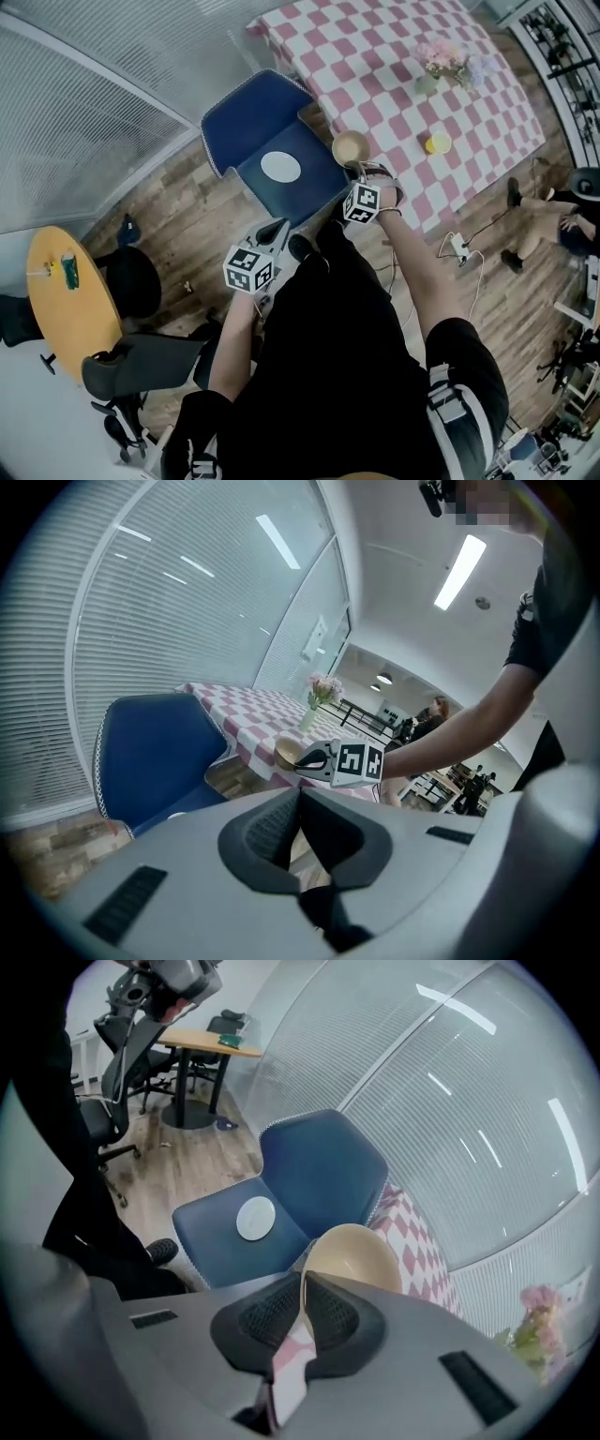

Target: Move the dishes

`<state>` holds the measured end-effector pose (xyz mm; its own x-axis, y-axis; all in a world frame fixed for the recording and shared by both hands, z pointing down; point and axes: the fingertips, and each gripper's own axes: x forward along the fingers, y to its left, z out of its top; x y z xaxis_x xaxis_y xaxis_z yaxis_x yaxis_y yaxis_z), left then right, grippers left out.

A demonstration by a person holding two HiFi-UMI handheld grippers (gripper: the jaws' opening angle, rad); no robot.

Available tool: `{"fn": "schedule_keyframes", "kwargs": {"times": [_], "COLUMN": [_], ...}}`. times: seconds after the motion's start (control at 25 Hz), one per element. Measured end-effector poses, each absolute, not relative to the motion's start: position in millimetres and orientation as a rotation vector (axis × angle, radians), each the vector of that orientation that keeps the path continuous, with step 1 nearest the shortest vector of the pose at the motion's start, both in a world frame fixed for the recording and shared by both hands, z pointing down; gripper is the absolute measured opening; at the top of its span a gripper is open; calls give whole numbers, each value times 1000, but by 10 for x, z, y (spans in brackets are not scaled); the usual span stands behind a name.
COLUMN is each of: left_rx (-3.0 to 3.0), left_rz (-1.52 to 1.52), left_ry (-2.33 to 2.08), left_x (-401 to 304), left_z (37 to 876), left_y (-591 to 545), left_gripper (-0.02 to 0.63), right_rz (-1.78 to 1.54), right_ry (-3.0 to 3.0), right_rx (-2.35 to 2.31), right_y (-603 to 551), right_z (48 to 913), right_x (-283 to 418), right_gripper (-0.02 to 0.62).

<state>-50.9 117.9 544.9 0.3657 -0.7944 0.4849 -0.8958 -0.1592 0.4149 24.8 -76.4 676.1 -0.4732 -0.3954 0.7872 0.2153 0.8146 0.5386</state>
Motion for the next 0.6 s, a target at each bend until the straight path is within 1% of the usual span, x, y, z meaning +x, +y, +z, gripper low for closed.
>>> {"fn": "schedule_keyframes", "kwargs": {"times": [0.16,0.6], "left_rx": [2049,2140], "left_rz": [227,290], "left_ry": [-1407,-1245], "left_x": [-443,91], "left_z": [5403,5446], "left_y": [1039,584], "left_gripper": [21,21], "right_rz": [-673,-542], "right_ry": [-1911,-1844], "right_rx": [228,395], "right_y": [-856,-1240], "right_z": [6727,6779], "right_x": [571,1494], "right_gripper": [34,34]}}
